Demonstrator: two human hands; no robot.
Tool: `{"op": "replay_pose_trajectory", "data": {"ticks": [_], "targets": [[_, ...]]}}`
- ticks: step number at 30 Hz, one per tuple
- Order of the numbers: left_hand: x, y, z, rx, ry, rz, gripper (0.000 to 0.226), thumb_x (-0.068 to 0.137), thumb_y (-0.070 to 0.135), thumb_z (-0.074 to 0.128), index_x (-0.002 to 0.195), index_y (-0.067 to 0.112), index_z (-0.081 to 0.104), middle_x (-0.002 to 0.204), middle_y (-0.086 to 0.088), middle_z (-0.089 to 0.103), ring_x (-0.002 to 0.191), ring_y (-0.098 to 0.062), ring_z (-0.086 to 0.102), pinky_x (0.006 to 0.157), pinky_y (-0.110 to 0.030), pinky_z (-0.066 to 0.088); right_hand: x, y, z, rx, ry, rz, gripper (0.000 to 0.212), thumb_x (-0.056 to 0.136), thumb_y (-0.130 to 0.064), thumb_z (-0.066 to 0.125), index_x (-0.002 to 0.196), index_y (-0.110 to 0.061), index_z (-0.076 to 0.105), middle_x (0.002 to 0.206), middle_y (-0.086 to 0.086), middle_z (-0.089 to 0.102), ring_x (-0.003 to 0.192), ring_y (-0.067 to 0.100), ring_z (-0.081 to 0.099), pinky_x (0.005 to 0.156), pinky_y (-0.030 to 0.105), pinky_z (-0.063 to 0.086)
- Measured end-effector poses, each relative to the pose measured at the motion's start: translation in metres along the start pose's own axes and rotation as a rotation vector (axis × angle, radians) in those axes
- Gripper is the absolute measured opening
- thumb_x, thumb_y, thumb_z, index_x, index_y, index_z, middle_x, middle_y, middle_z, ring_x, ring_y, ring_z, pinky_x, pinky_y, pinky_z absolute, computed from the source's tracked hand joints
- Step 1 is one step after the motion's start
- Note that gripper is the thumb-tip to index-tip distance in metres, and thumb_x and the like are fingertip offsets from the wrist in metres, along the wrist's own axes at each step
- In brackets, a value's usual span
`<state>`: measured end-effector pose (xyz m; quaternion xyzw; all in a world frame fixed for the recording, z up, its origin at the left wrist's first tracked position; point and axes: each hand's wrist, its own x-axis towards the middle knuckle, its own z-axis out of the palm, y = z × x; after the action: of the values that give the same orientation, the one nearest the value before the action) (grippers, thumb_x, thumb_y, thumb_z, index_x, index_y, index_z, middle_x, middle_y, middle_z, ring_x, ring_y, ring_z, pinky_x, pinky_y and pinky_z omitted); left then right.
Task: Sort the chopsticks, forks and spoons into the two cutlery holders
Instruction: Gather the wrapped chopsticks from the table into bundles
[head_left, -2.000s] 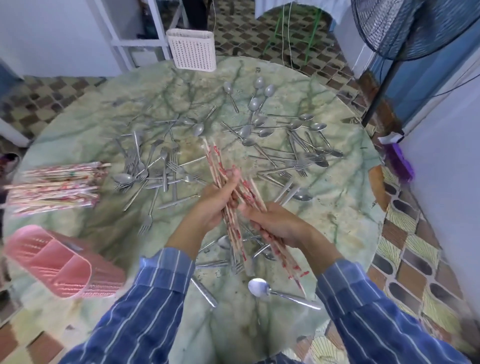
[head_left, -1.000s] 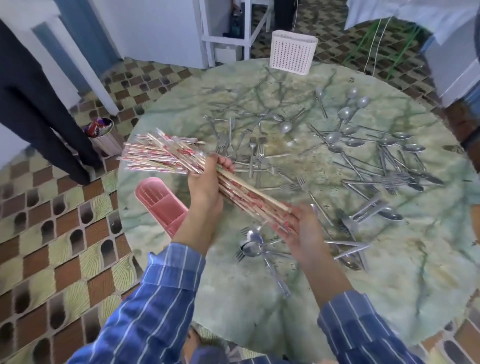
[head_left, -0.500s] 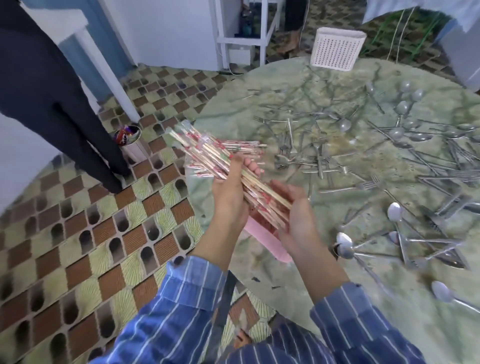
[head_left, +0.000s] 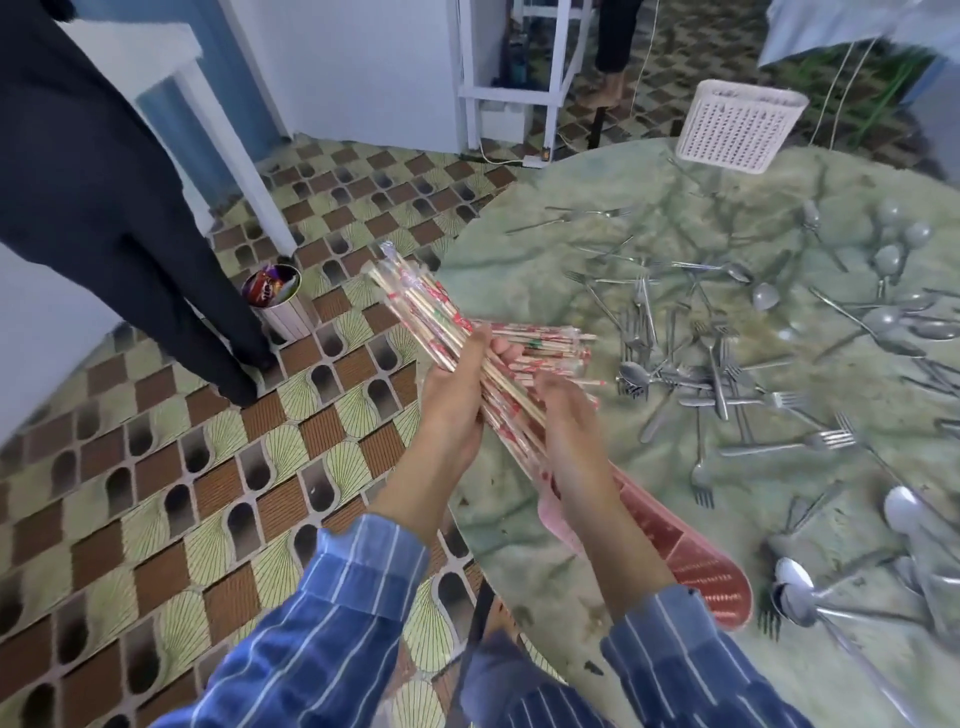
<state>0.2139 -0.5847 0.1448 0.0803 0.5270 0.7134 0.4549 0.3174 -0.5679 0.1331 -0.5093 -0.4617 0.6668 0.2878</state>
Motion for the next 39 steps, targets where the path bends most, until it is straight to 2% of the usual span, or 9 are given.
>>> {"op": "replay_pose_trajectory", "data": {"ticks": [4,9,13,18,21,25,29,34,39], "targets": [[0.04,0.014,0.002,0.306,-0.104,-0.083,0.034,0.088,0.039,0.065,0.103,0.01,0.074,0.11,-0.009,0.07,0.088,-0.02,0.07,0.081,-0.035,0.055,0.023,-0.033,-0.002,-0.362,-0.171,-0.172,0.045,0.087,-0.049,0.062,0.126,-0.027,0.056,0.118,-0.01,0.063,0.107,0.006,0.059,0.093,0.026,0.048],[0.072,0.022,0.014,0.395,-0.337,-0.282,0.061,0.069,0.055,0.077,0.119,0.021,0.065,0.105,-0.004,0.073,0.095,-0.02,0.071,0.084,-0.036,0.057,0.054,-0.054,0.002,-0.506,-0.31,-0.101,0.028,0.082,-0.022,0.069,0.107,-0.02,0.058,0.091,-0.001,0.07,0.079,0.011,0.066,0.07,0.028,0.054],[0.092,0.029,0.025,0.532,-0.483,-0.289,0.066,0.069,0.062,0.069,0.121,0.021,0.064,0.099,0.011,0.073,0.094,-0.01,0.07,0.084,-0.03,0.056,0.06,-0.061,0.002,-0.219,-0.303,-0.032,0.015,0.084,-0.003,0.066,0.096,-0.01,0.06,0.075,0.003,0.067,0.06,0.011,0.066,0.055,0.023,0.054],[0.15,0.044,0.052,0.18,-0.467,-0.339,0.083,0.074,0.074,0.049,0.128,0.011,0.056,0.122,-0.012,0.065,0.11,-0.026,0.063,0.099,-0.041,0.046,0.064,-0.066,0.0,0.164,-0.319,0.219,0.022,0.084,0.0,0.064,0.105,0.001,0.06,0.076,0.009,0.07,0.051,0.014,0.062,0.047,0.024,0.054],[0.196,0.047,0.066,0.003,-0.433,-0.299,0.062,0.095,0.059,0.036,0.138,0.017,0.045,0.145,-0.004,0.047,0.131,-0.022,0.047,0.112,-0.048,0.032,0.072,-0.063,0.003,0.29,-0.392,0.315,0.006,0.09,-0.006,0.056,0.092,-0.004,0.062,0.061,0.003,0.066,0.048,0.011,0.06,0.046,0.021,0.052],[0.233,0.049,0.076,-0.003,-0.621,-0.373,0.052,0.102,0.041,0.026,0.131,0.006,0.052,0.137,-0.004,0.055,0.132,-0.022,0.047,0.109,-0.043,0.036,0.088,-0.057,0.022,0.505,-0.48,0.35,0.015,0.076,-0.012,0.065,0.09,-0.011,0.069,0.069,0.003,0.064,0.057,0.014,0.063,0.058,0.03,0.057],[0.259,0.045,0.078,0.138,-0.828,-0.523,0.054,0.101,0.033,0.024,0.115,-0.003,0.061,0.122,-0.011,0.065,0.121,-0.026,0.057,0.105,-0.039,0.039,0.112,-0.054,0.052,0.711,-0.388,0.318,0.027,0.078,-0.013,0.074,0.103,-0.009,0.066,0.07,0.005,0.064,0.058,0.017,0.064,0.062,0.035,0.058],[0.28,0.033,0.068,0.281,-0.982,-0.601,0.059,0.101,0.028,0.021,0.1,-0.001,0.072,0.122,-0.016,0.065,0.121,-0.027,0.057,0.105,-0.038,0.039,0.132,-0.046,0.082,0.807,-0.147,0.309,0.018,0.088,-0.019,0.061,0.101,-0.006,0.064,0.063,0.004,0.062,0.047,0.013,0.06,0.045,0.025,0.053],[0.283,0.024,0.067,0.364,-1.026,-0.622,0.042,0.101,0.031,0.031,0.12,0.007,0.059,0.132,-0.01,0.059,0.123,-0.029,0.055,0.099,-0.039,0.045,0.133,-0.033,0.108,0.789,-0.004,0.206,0.017,0.088,-0.015,0.065,0.098,-0.002,0.066,0.078,0.013,0.066,0.059,0.02,0.065,0.057,0.03,0.059]]}}
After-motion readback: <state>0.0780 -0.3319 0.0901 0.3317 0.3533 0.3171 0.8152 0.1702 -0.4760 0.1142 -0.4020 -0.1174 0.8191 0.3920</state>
